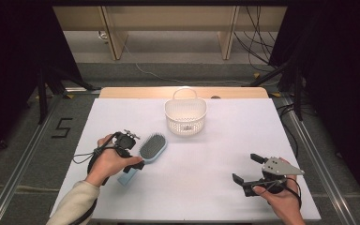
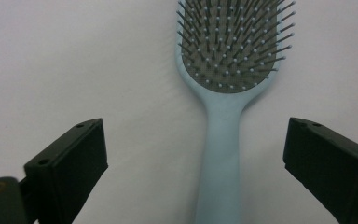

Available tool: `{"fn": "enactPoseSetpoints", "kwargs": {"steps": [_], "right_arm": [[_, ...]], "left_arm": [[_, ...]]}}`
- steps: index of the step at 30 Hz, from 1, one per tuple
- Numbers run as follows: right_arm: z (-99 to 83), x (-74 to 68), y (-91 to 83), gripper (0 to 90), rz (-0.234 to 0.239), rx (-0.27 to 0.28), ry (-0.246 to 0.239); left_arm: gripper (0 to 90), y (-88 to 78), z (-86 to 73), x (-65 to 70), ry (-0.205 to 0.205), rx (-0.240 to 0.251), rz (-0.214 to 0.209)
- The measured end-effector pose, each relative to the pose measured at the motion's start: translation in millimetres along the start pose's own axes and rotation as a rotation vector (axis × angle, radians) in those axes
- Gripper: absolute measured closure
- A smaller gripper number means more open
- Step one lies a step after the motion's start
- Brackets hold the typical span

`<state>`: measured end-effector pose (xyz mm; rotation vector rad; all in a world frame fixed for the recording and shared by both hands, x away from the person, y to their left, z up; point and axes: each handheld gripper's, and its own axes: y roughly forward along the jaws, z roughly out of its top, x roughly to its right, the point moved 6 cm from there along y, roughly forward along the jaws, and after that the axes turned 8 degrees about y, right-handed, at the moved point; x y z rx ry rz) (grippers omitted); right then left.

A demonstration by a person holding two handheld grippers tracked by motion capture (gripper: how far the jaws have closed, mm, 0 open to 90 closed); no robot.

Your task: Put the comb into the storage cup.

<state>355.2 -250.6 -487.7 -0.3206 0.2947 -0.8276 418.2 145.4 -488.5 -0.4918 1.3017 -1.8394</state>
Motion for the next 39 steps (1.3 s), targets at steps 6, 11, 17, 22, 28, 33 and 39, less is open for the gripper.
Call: {"fn": "enactPoseSetpoints", "kwargs": {"steps": [6,11,17,22,28,33,39], "right_arm": [[-0.6,0.7,0.5,0.3,-0.001,-0.004,-0.002],[-0.9,1.1,0.6,0.4,-0.002,-0.006,0.0],[-1.1,1.3,0.7,0.4,-0.002,-0.007,0.002],[-1.1,1.3,1.0,0.4,-0.002,-0.006,0.004],[-1.3,1.6,0.6,0.3,-0.002,-0.007,0.003],[-1.2,1.7,0.8,0.4,-0.002,-0.007,0.001],[-1.4,1.5,1.1,0.4,-0.002,-0.008,0.002]], "left_arm": [[3.4,4.4,1.4,1.7,0.003,-0.035,-0.006],[2.4,7.2,2.7,1.4,0.003,-0.051,-0.014],[0.9,10.9,3.9,1.3,0.025,-0.076,-0.019],[0.6,15.1,7.0,3.4,0.041,-0.096,-0.031],[2.6,20.3,8.3,2.8,0.056,-0.124,-0.036],[5.1,23.5,7.3,-0.7,0.056,-0.141,-0.047],[9.1,27.7,7.1,0.3,0.057,-0.155,-0.062]]}}
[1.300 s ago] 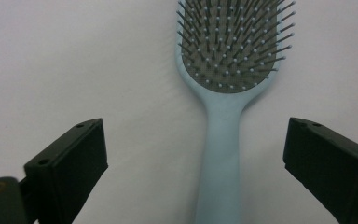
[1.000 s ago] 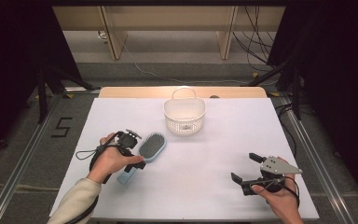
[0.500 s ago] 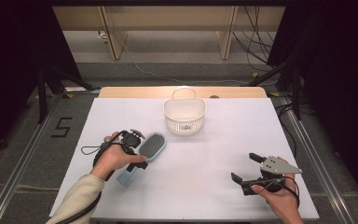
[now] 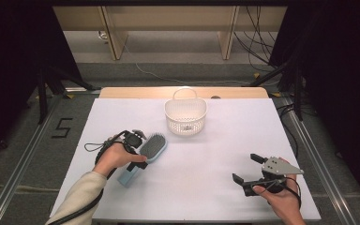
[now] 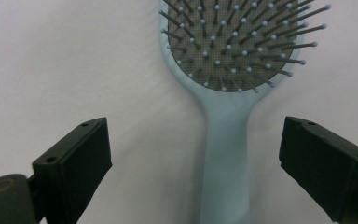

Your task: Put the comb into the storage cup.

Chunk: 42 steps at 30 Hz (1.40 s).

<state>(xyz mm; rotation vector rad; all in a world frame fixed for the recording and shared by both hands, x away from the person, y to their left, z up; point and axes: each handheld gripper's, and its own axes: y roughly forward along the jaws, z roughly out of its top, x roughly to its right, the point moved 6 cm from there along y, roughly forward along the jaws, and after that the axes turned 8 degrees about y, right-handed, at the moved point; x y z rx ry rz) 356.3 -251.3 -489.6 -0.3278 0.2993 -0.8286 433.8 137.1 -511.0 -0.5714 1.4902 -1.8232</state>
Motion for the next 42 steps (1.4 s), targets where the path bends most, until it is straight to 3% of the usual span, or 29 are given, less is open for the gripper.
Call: {"fn": "enactPoseSetpoints", "kwargs": {"steps": [27,42], "right_arm": [[-0.2,0.5,-0.4,0.3,-0.002,-0.002,0.0],[-0.1,0.5,-0.5,0.3,-0.001,0.001,0.001]], "left_arm": [[21.1,7.4,4.2,5.5,0.034,-0.062,-0.031],[33.8,10.5,5.9,6.0,0.047,-0.074,-0.045]]}}
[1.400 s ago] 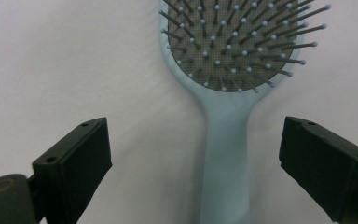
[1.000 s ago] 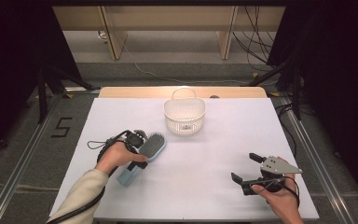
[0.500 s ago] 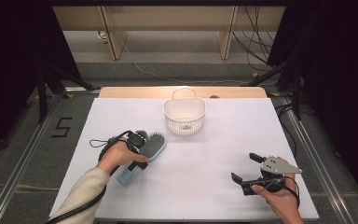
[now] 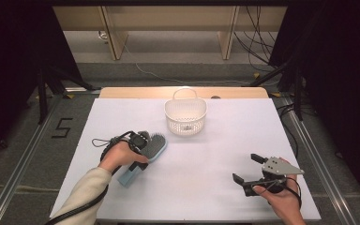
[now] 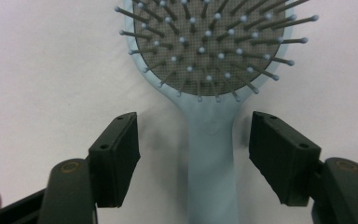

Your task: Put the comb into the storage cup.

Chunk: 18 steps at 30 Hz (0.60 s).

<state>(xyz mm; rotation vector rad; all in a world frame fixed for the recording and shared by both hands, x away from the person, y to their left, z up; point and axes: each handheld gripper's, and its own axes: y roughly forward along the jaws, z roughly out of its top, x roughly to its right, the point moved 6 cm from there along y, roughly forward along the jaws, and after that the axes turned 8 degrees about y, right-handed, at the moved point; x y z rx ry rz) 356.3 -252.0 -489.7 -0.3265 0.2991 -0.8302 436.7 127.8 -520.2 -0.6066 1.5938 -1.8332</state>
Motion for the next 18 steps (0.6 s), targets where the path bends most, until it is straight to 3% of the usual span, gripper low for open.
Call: {"fn": "enactPoseSetpoints", "kwargs": {"steps": [18], "right_arm": [[-0.3,0.2,-0.3,0.3,-0.001,-0.002,0.0]], "left_arm": [[42.9,1.1,2.5,-1.2,-0.014,-0.011,-0.009]]}}
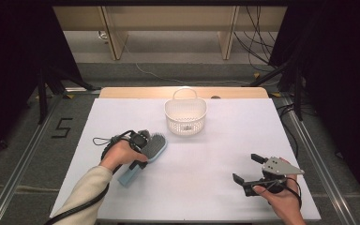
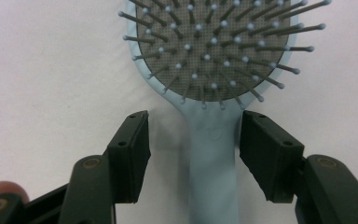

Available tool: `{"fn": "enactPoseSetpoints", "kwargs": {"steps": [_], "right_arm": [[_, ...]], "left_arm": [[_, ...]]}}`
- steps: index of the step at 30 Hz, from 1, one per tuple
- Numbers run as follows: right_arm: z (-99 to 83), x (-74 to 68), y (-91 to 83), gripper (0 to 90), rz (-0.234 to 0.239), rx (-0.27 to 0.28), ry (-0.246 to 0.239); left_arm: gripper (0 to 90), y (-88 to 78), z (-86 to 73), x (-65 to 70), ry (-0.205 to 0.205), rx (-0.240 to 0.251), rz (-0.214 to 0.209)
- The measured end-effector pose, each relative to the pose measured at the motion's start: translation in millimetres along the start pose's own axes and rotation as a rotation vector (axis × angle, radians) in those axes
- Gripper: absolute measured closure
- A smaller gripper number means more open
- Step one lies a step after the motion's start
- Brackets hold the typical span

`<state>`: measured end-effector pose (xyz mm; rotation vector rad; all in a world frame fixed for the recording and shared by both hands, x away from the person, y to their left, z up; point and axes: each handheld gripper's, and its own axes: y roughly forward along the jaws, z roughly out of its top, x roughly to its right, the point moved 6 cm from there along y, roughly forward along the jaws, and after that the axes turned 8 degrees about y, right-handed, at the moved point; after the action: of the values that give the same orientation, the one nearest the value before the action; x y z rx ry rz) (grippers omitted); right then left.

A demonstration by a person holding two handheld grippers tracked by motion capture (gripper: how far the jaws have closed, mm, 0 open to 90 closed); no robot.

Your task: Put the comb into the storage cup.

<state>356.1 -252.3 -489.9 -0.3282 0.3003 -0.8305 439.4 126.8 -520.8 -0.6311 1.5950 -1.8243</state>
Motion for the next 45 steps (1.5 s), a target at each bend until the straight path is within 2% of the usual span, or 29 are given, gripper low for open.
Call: {"fn": "enactPoseSetpoints", "kwargs": {"steps": [7,32,45], "right_arm": [[-0.1,0.1,-0.2,0.3,-0.001,-0.001,0.001],[-0.8,0.2,-0.2,0.3,0.0,-0.007,-0.001],[-1.1,0.3,-0.2,0.3,0.0,-0.008,0.001]], "left_arm": [[45.2,0.8,0.9,-1.5,0.01,-0.008,0.003],[51.0,1.2,4.6,-0.3,0.004,-0.025,-0.007],[61.1,0.8,6.2,2.4,0.005,-0.039,-0.034]]}}
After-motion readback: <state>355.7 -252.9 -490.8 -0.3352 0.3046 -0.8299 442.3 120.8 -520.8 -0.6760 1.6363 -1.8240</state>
